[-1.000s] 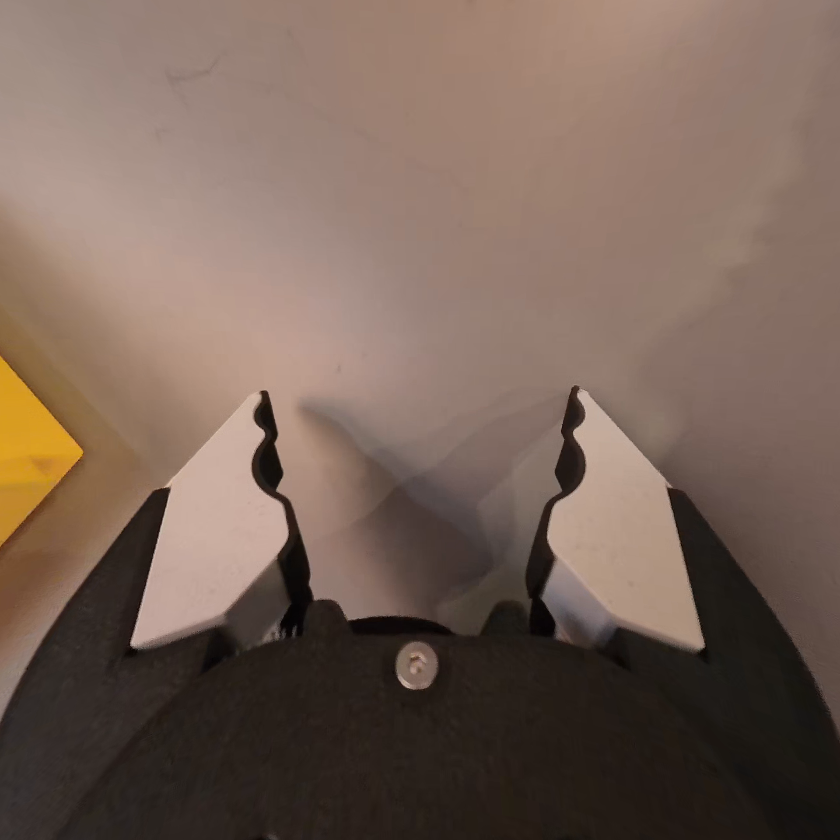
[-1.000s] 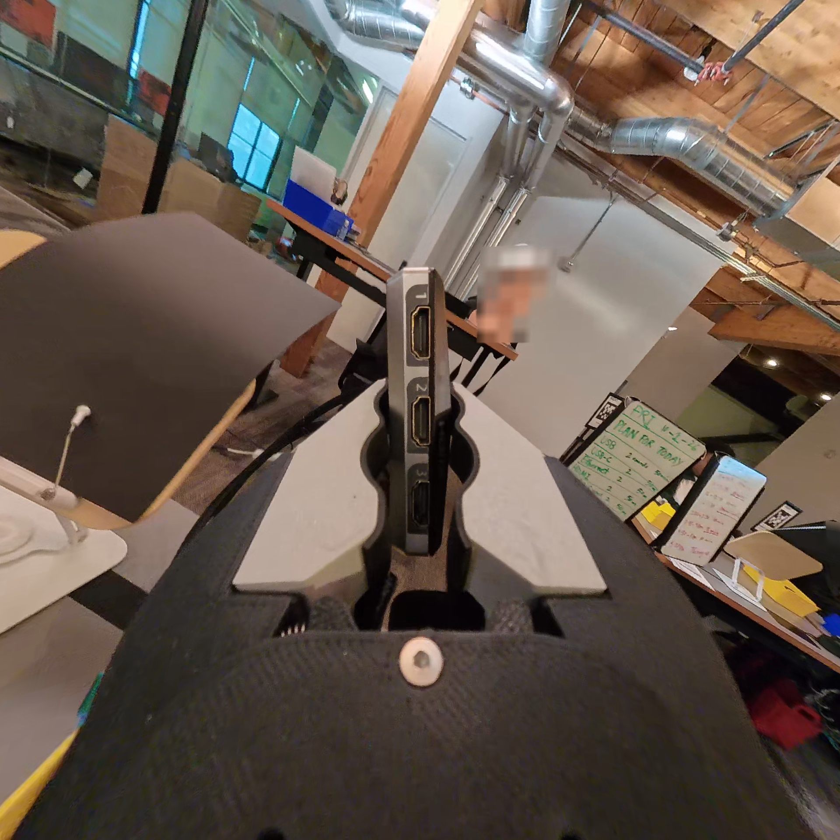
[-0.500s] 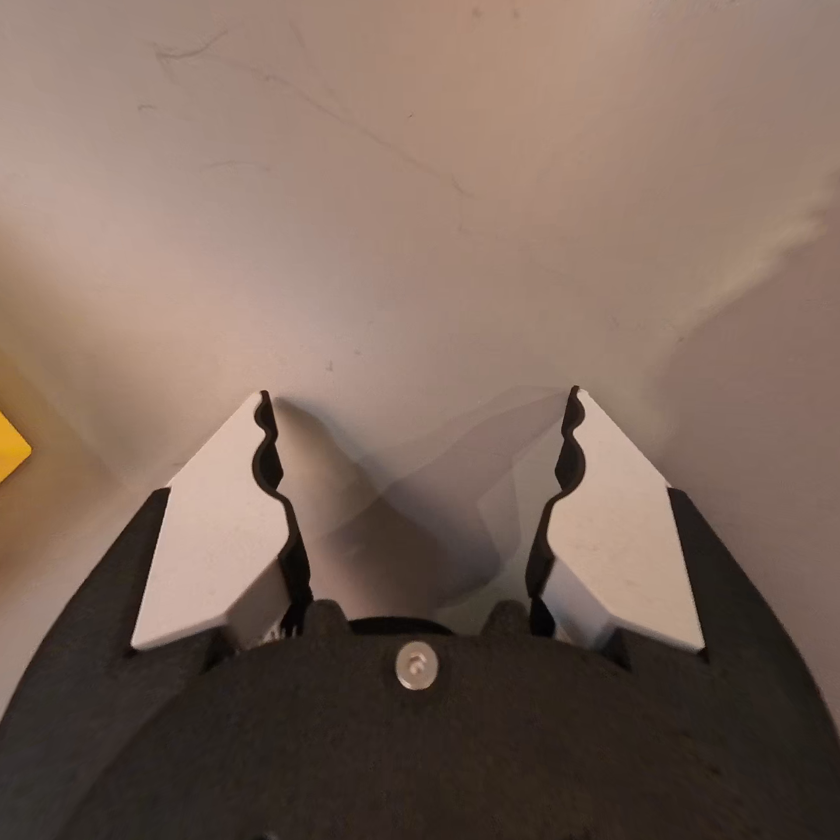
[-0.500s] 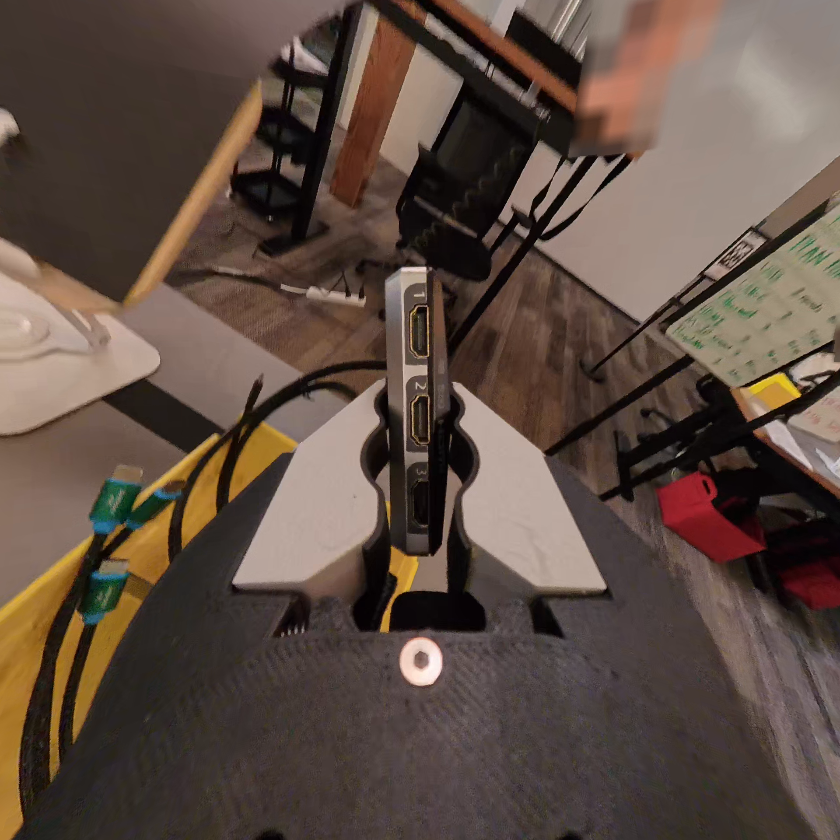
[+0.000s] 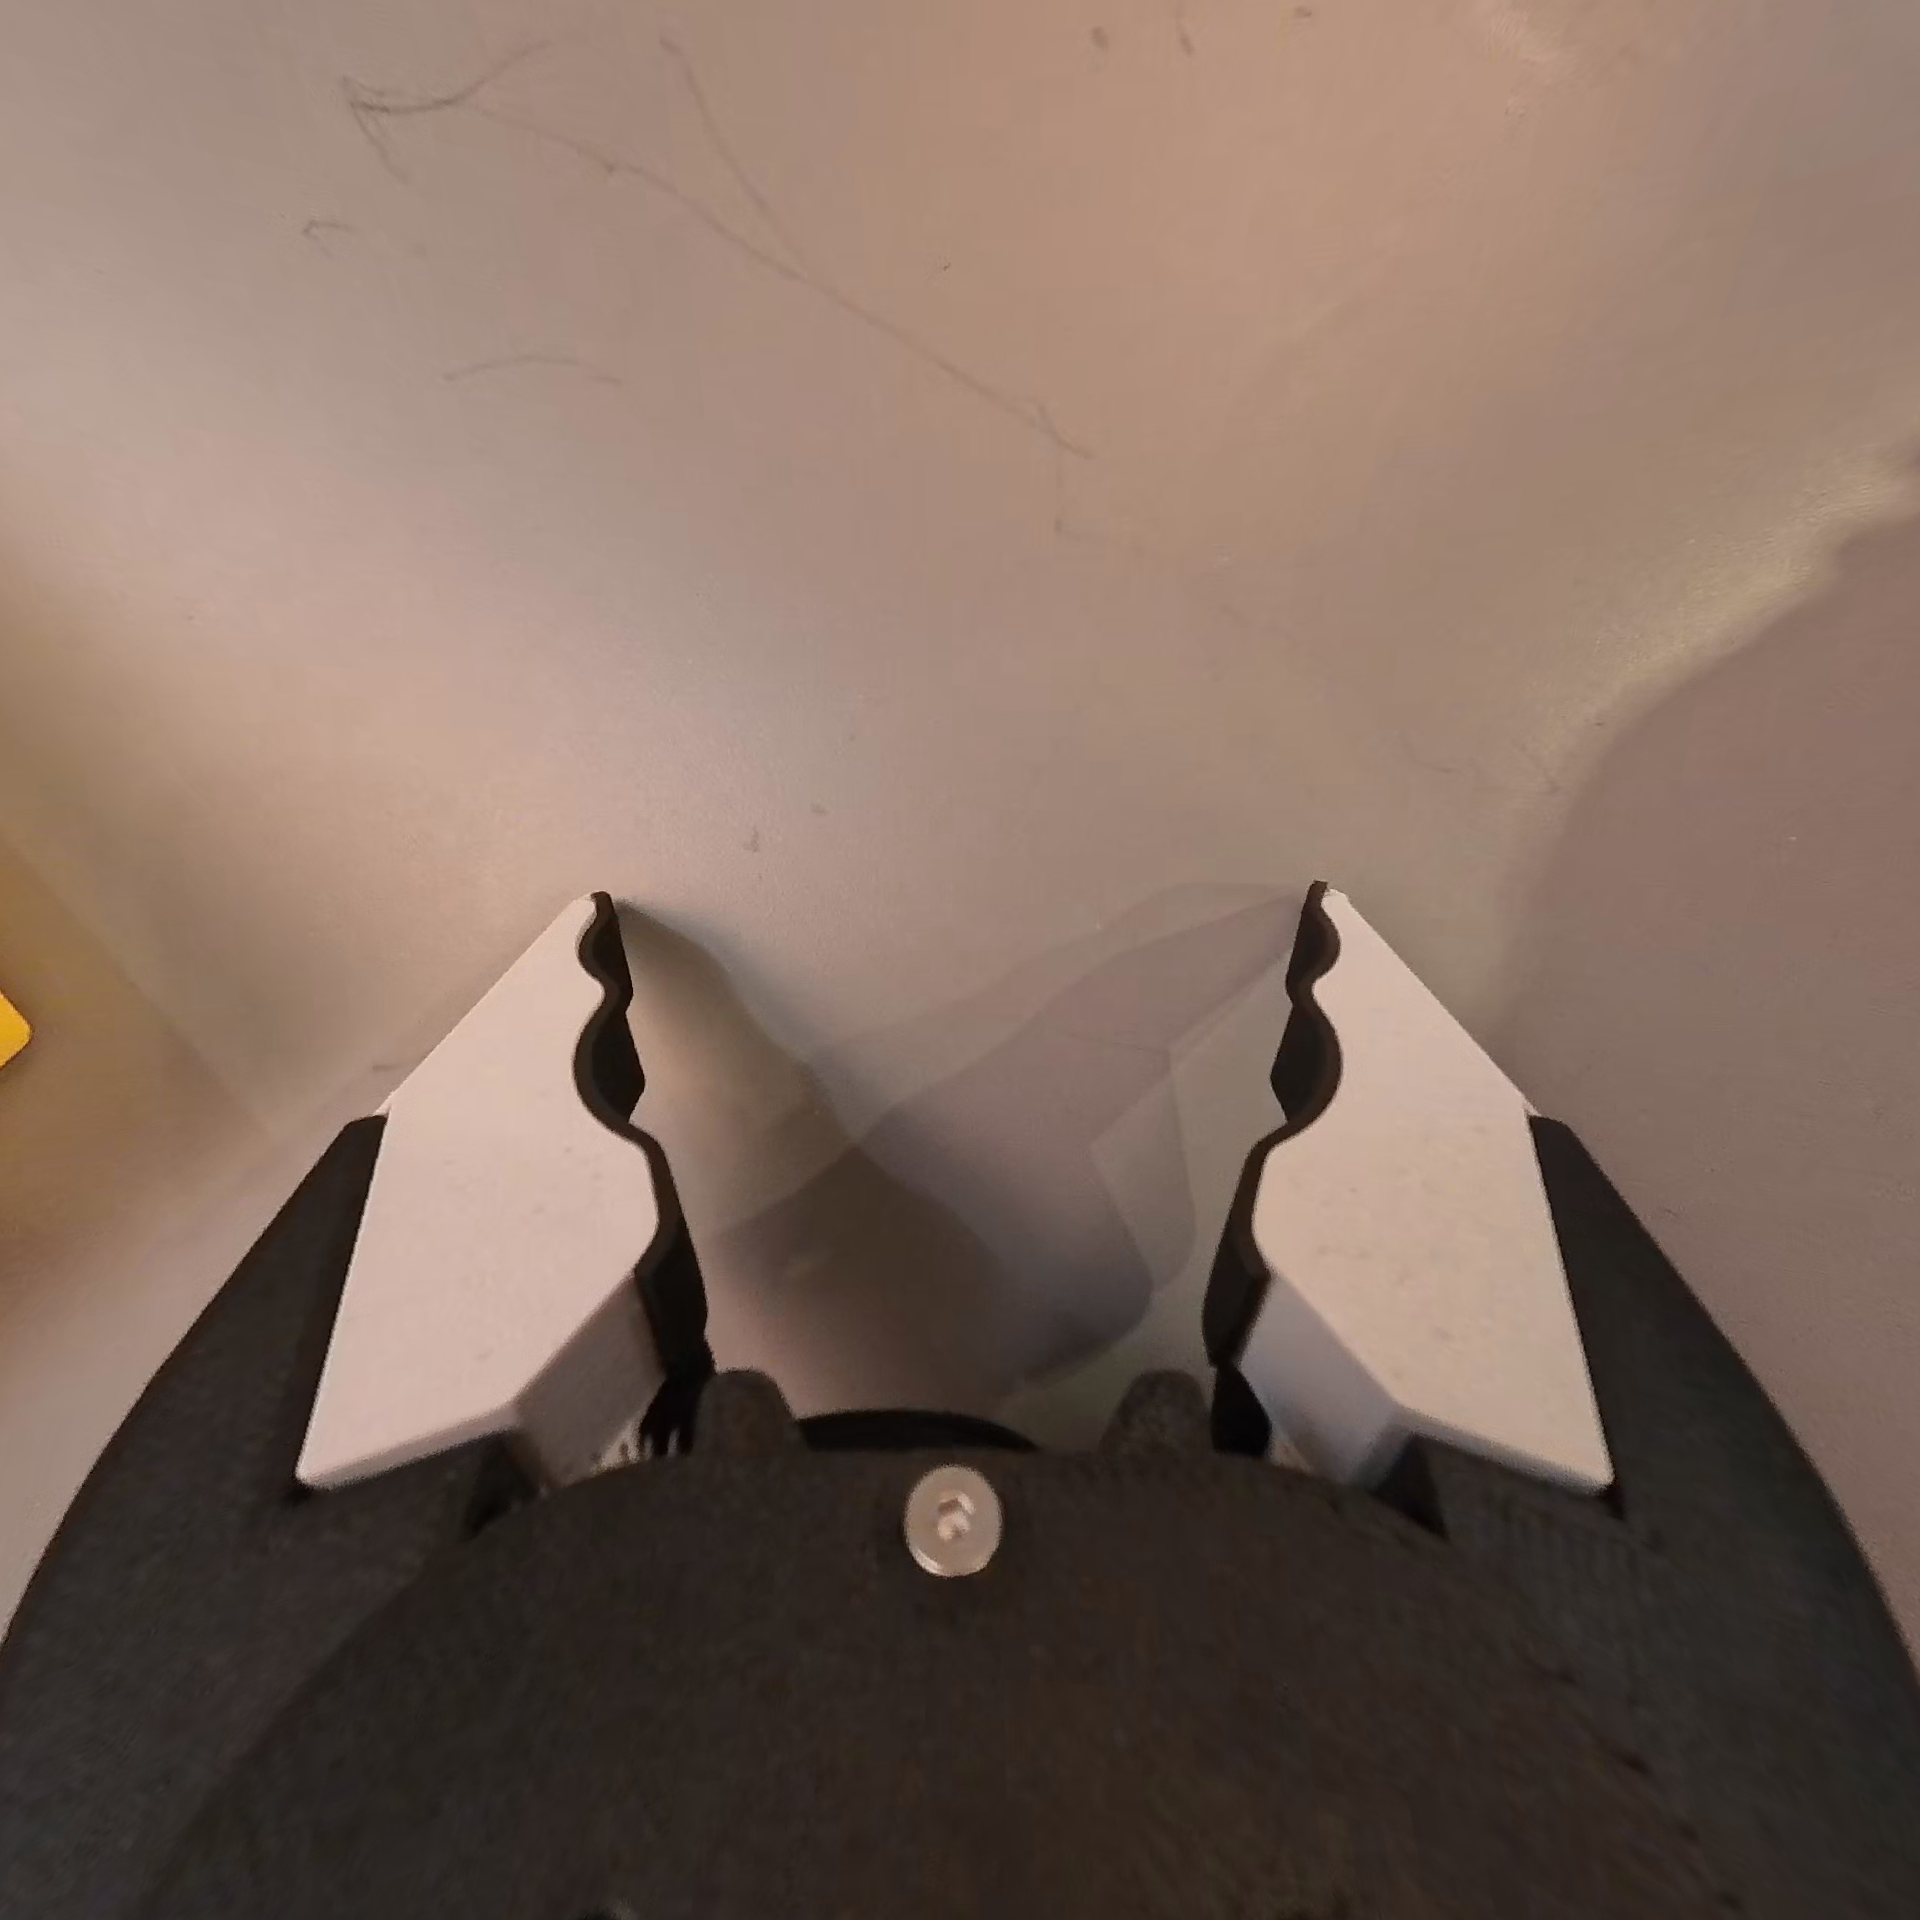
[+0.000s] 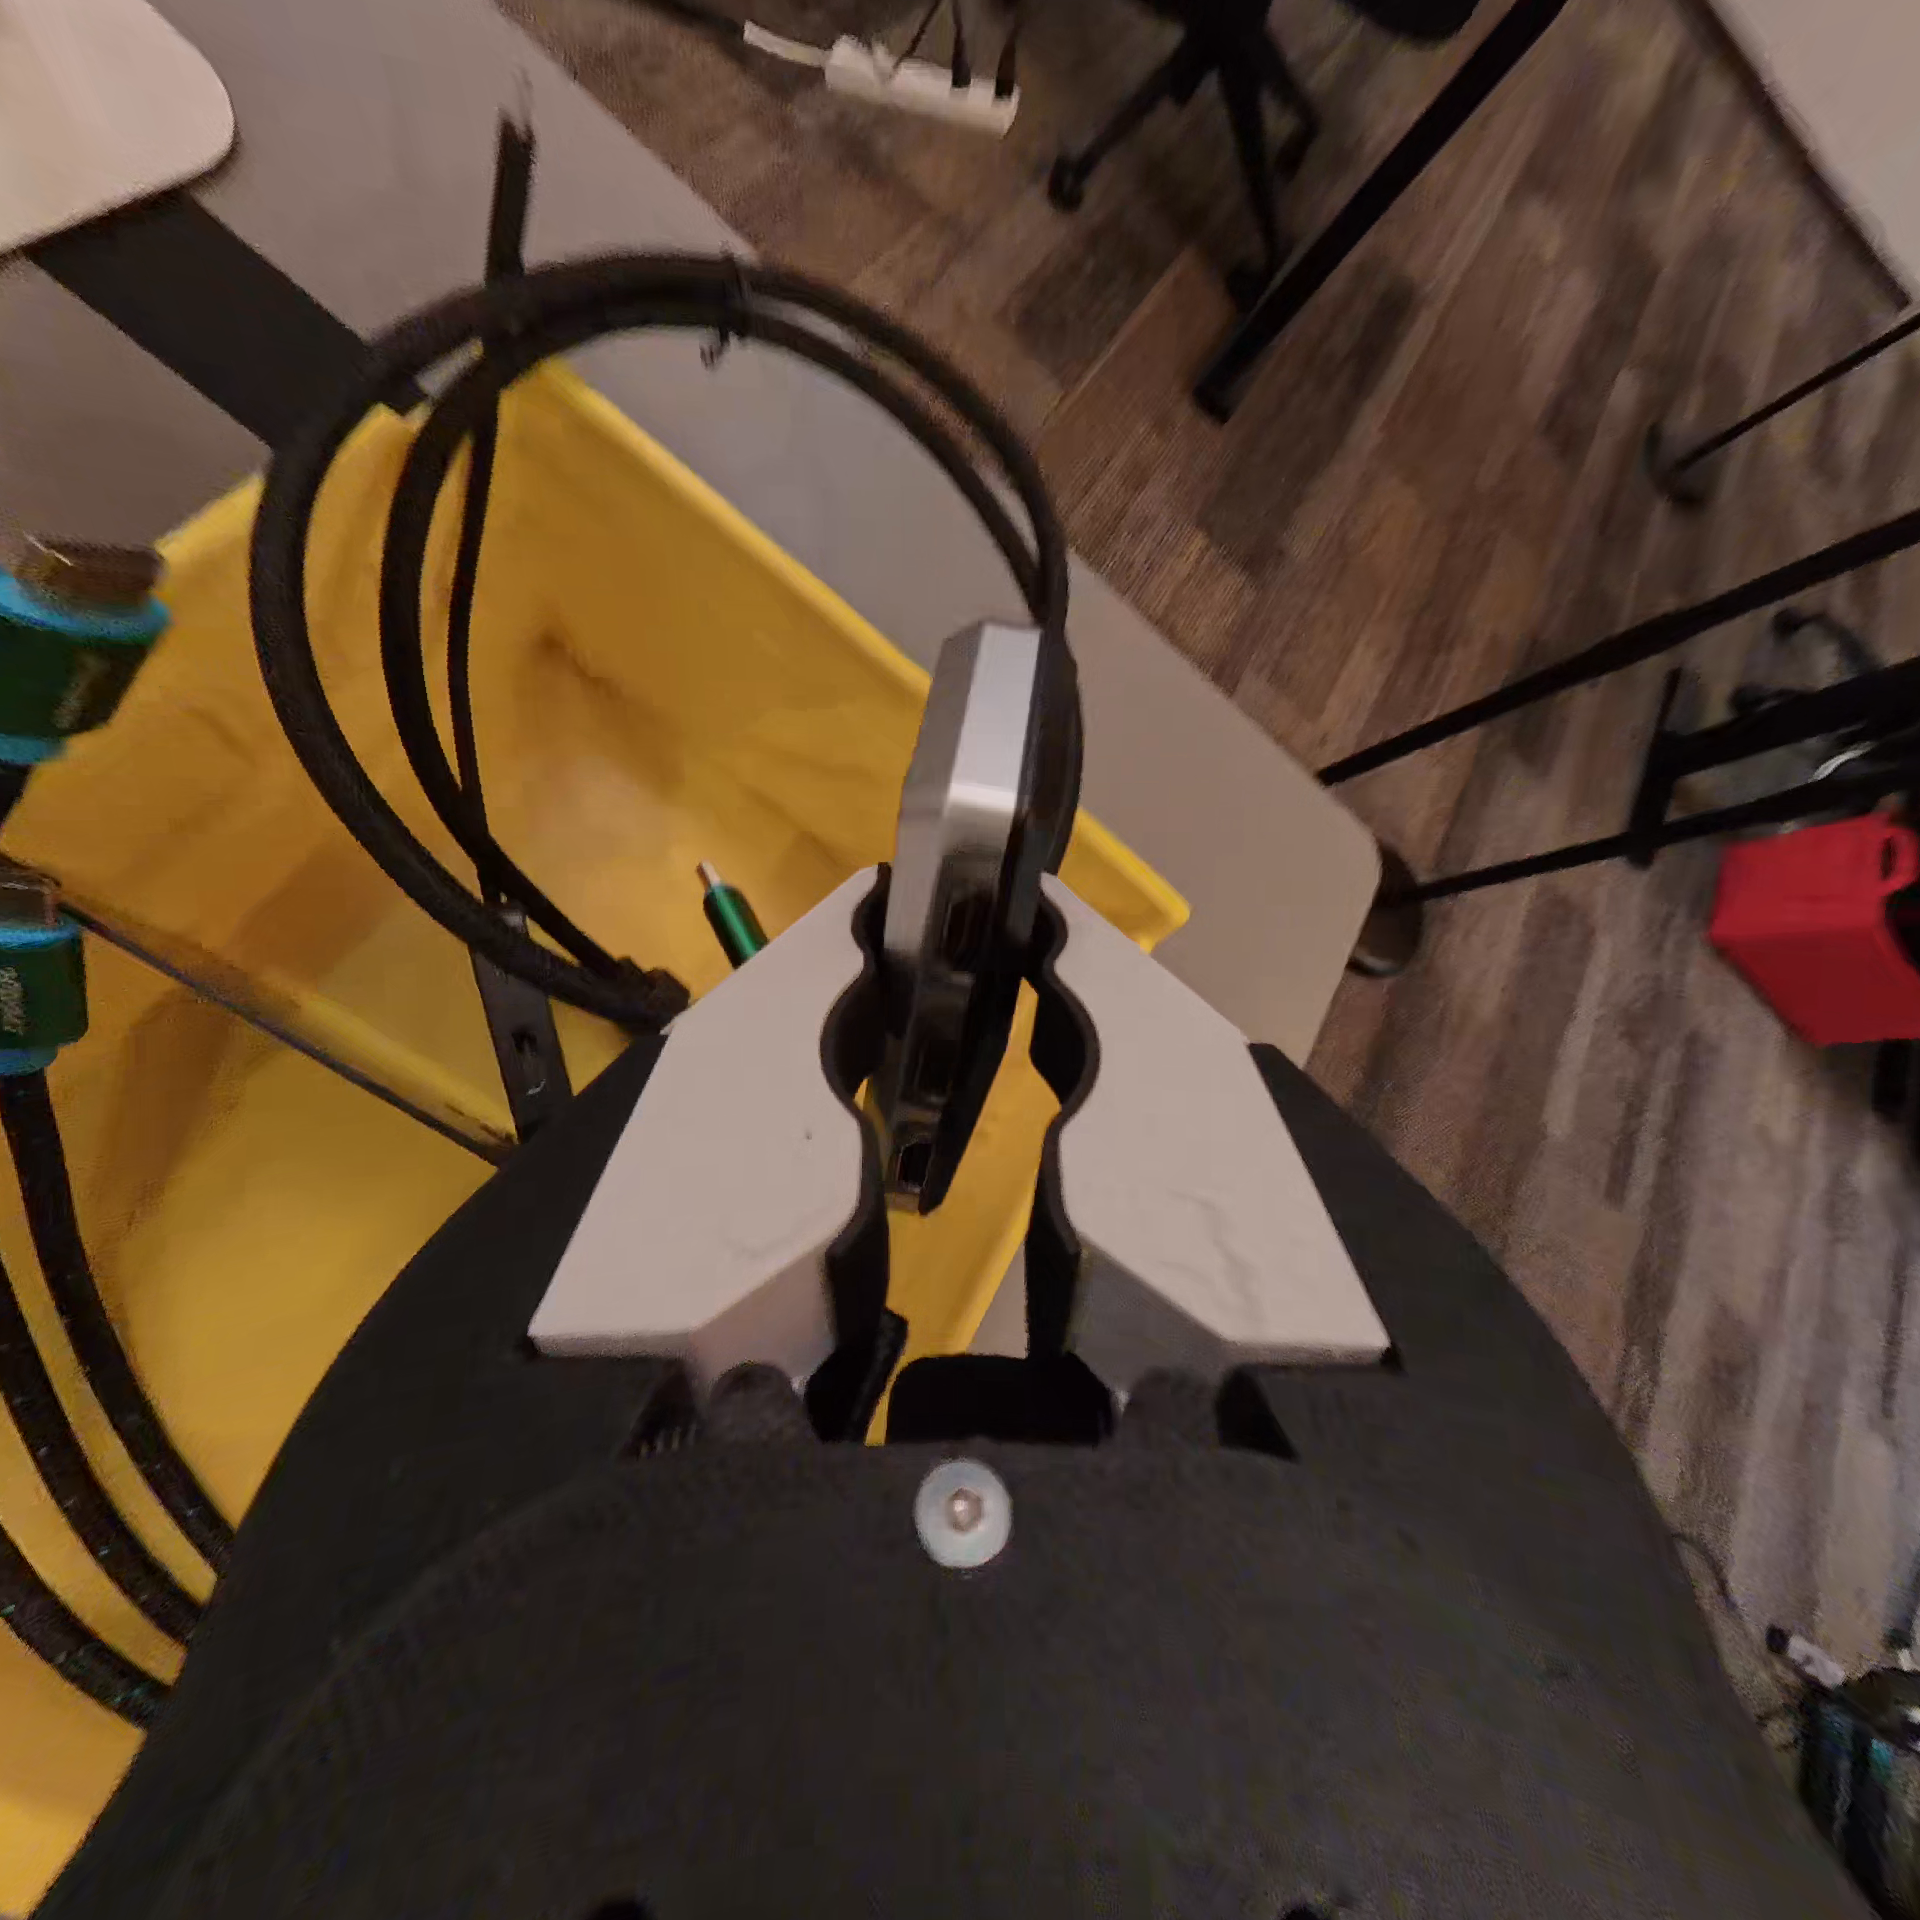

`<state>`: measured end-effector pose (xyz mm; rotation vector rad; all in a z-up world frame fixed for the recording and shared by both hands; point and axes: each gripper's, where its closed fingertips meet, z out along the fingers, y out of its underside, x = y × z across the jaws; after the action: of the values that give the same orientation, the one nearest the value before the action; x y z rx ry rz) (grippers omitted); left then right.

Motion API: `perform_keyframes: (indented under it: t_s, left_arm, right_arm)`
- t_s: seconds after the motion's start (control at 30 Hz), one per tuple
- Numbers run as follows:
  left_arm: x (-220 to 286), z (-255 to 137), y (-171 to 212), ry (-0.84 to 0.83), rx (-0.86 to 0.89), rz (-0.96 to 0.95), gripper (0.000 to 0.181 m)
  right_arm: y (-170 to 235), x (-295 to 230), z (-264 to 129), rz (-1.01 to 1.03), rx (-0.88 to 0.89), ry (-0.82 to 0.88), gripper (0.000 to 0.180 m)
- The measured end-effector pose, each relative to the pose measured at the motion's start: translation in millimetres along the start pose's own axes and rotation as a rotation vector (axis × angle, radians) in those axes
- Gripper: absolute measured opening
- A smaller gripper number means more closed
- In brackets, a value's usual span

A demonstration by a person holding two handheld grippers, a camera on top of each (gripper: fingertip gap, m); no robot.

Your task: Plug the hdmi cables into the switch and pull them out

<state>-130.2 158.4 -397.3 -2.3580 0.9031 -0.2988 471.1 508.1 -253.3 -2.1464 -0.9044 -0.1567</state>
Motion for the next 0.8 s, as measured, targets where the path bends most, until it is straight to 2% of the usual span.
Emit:
perform_keyframes:
  t_s: [0.2,0.33,0.47,0.7,0.8]
  left_arm:
    - [-0.2,0.1,0.0,0.001,0.002,0.000,0.124]
    - [-0.3,0.1,0.1,0.001,-0.001,0.000,0.124]
    - [-0.4,0.0,0.3,0.000,-0.003,-0.002,0.124]
    - [0.4,-2.4,-2.8,-0.006,0.005,0.020,0.121]
    - [3.0,-22.9,-30.7,-0.008,0.121,0.040,0.119]
  right_arm:
    - [41.1,-11.1,21.9,0.111,-0.100,-0.112,0.024]
    - [57.7,-15.0,22.9,0.078,-0.187,-0.124,0.032]
    - [46.7,-16.1,8.9,0.059,-0.171,-0.123,0.050]
    - [32.6,-23.3,-29.9,0.003,-0.126,-0.114,0.056]
    - [38.7,-23.0,-50.5,-0.002,-0.101,-0.061,0.056]
